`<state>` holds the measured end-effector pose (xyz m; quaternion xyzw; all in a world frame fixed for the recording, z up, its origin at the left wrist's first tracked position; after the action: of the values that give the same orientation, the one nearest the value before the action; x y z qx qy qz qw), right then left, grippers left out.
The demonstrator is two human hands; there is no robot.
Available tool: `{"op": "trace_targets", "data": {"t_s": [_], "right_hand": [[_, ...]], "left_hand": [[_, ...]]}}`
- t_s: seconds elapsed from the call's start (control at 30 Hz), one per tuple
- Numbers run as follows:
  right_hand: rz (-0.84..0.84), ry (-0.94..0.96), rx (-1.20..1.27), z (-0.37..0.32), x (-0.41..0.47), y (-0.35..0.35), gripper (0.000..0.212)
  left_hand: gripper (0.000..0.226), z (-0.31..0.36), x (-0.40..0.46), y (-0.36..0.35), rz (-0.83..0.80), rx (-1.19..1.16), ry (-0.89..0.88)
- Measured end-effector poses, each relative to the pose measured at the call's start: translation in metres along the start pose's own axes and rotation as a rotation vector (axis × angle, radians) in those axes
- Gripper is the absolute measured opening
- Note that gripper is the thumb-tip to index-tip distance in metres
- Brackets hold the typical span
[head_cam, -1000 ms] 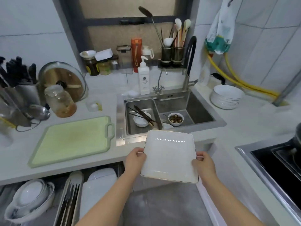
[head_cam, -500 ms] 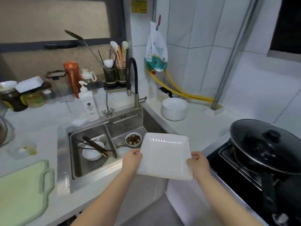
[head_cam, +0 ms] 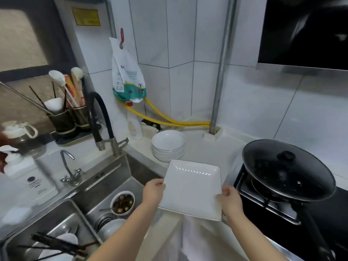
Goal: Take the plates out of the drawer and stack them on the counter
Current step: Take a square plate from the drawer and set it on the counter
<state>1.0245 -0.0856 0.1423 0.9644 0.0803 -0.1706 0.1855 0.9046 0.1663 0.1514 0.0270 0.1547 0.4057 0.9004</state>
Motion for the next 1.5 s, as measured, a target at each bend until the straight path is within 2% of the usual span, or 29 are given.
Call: {"op": "trace_targets", "data": {"t_s": [0.33, 0.63, 0.9, 1.17, 1.5], "right_hand": [[0.093, -0.052, -0.03, -0.013, 0.054, -0.004, 0.025], [0.105, -0.154, 0.018, -0.005, 0.124, -0.02, 0.026], [0.148, -0.18, 0.065, 0.007, 0.163, -0.025, 0.033], [0.149, -0.234, 0.058, 0.02, 0.185, -0.031, 0.037], [0.14, -0.234, -0.018, 0.026, 0.19, -0.037, 0.037]], "left_hand": [[0.043, 0.02, 0.086, -0.051, -0.152, 0.153, -0.025], [0.046, 0.019, 0.153, -0.095, -0.204, 0.216, -0.03], [0.042, -0.009, 0.18, -0.121, -0.143, 0.147, 0.034], [0.025, -0.024, 0.196, -0.125, 0.022, -0.023, 0.157], [0.03, -0.03, 0.205, -0.131, 0.004, -0.05, 0.212]]}}
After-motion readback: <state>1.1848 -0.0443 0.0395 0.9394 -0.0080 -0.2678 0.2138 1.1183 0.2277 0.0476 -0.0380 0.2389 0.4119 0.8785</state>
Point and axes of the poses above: each hand's wrist, its own x-axis towards the middle knuckle, its own y-axis out of the back of the hand, z = x × y, the point moved 7 cm from there along x, towards the middle knuckle, and after that the axes turned 10 degrees about -x, right-handed, at the moved point
